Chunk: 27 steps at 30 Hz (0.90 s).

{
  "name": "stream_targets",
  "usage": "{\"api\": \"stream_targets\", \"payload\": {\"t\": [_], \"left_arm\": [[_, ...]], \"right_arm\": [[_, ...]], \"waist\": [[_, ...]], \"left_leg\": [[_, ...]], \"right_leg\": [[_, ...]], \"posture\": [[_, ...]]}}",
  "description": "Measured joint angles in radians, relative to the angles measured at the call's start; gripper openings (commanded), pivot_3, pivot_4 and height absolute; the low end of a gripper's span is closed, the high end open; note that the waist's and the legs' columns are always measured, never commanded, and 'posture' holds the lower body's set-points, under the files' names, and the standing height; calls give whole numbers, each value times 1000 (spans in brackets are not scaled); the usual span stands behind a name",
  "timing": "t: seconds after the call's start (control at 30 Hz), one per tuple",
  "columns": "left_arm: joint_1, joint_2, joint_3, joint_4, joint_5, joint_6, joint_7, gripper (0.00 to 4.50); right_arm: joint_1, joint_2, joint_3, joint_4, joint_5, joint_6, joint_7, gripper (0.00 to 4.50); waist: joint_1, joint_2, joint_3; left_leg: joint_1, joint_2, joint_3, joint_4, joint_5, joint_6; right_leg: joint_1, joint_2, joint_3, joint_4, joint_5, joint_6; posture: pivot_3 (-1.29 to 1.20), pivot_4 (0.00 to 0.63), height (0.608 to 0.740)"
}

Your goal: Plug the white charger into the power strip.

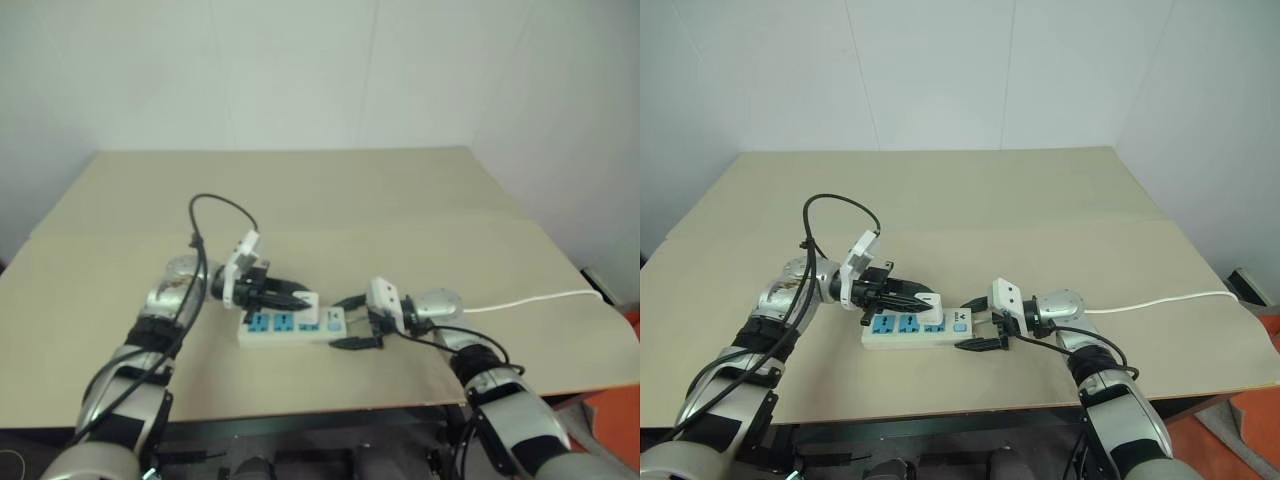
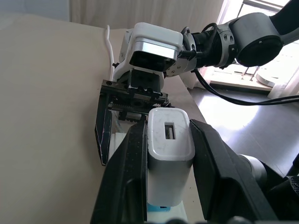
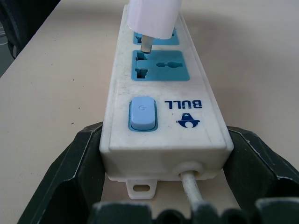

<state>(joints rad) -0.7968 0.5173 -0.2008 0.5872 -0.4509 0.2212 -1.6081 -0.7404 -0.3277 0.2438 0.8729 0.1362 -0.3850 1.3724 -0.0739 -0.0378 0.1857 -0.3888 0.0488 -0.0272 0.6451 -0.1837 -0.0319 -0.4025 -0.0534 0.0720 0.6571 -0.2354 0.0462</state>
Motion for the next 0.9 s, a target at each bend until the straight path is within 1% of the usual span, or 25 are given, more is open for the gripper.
{"api": "stream_targets", "payload": {"t": [0.4, 0.53, 0.9], "left_arm": [[0, -32, -9, 20, 41, -28, -1, 996], [0, -48, -2, 56, 65, -43, -2, 996], [1, -61, 11, 76, 94, -79, -5, 996]], "right_arm": [[3, 0, -1, -4, -4, -1, -1, 3437], [3, 0, -1, -4, -4, -1, -2, 3437], [8, 0, -2, -4, -5, -4, -14, 3437]], "waist": [[0, 0, 0], [0, 0, 0], [1, -1, -2]], "left_leg": [[0, 0, 0, 0, 0, 0], [0, 0, 0, -1, 0, 0], [0, 0, 0, -1, 0, 0]], "right_leg": [[0, 0, 0, -1, 0, 0], [0, 0, 0, -1, 0, 0], [0, 0, 0, -1, 0, -1]], "posture": [[0, 150, 740], [0, 150, 740], [0, 150, 740]]}}
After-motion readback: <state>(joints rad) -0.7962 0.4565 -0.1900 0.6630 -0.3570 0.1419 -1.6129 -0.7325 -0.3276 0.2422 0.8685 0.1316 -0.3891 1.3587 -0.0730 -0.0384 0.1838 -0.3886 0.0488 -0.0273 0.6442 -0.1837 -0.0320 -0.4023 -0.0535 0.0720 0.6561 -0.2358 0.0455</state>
